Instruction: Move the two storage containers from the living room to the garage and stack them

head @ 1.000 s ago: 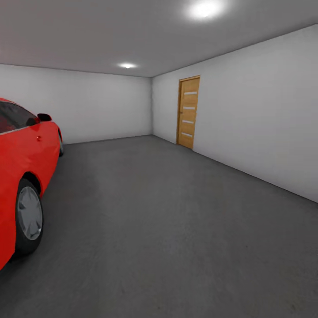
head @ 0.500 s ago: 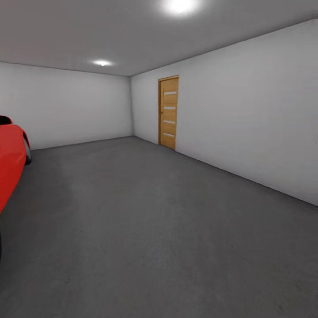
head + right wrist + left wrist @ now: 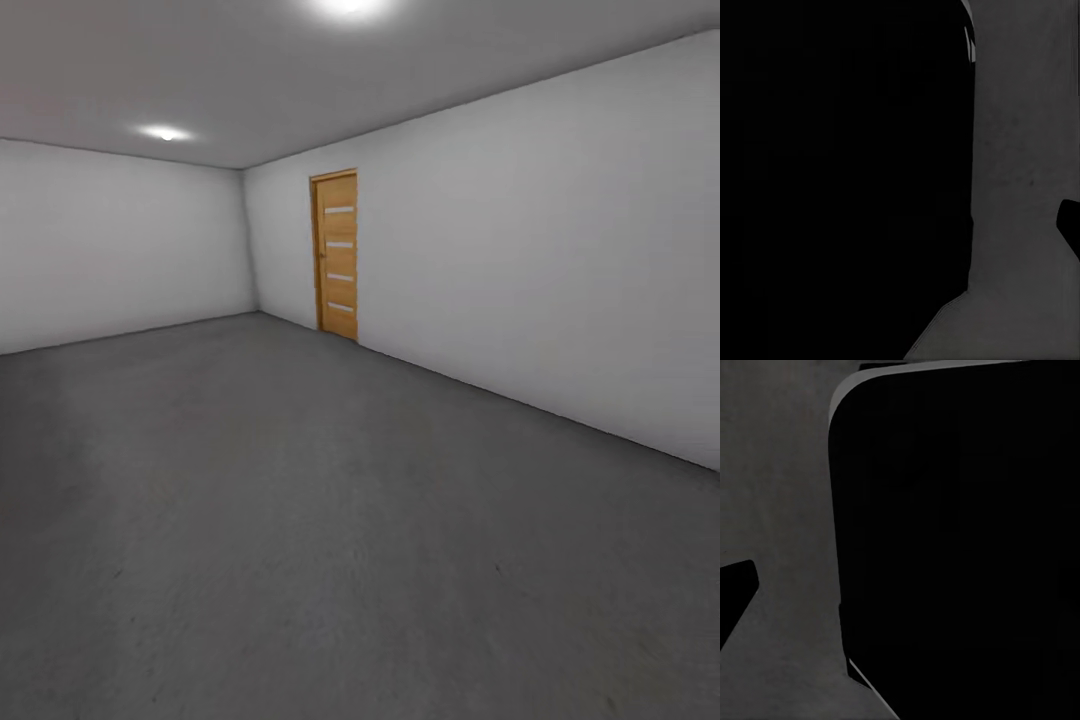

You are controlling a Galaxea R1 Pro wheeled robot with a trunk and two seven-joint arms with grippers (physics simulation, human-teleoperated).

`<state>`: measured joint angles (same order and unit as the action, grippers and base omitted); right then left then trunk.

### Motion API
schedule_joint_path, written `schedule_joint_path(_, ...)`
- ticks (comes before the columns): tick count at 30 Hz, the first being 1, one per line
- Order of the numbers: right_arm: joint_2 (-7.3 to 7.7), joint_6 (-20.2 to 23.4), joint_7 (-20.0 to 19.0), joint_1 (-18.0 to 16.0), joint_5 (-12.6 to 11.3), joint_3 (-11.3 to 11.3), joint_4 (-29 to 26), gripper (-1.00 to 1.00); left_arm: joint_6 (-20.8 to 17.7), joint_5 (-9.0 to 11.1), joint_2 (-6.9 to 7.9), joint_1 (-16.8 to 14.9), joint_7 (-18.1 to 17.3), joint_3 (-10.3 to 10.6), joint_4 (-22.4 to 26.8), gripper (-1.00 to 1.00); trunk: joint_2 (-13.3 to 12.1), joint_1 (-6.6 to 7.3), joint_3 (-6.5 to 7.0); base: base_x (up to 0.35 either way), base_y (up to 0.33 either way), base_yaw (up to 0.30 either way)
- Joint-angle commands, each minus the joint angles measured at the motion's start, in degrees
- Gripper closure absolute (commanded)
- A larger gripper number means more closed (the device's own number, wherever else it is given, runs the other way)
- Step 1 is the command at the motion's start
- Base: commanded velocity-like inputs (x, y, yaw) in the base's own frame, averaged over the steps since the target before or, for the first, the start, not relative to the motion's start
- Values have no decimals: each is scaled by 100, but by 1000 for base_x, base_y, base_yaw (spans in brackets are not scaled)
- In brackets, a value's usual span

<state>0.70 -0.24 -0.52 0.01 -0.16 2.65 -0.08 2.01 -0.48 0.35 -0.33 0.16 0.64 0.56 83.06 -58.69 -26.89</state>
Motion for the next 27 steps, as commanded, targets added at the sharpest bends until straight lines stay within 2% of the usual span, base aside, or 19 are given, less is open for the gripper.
schedule_joint_path(1,0,-2,-7,-1,-2,26,-1,-100,23,-5,1,-3,2,6,-4,-100,2,-4,-4,344,0,-263)
schedule_joint_path(27,0,-2,-5,-1,-2,25,-1,-100,28,-5,1,-3,2,6,-3,-100,2,-4,-4,344,0,-263)
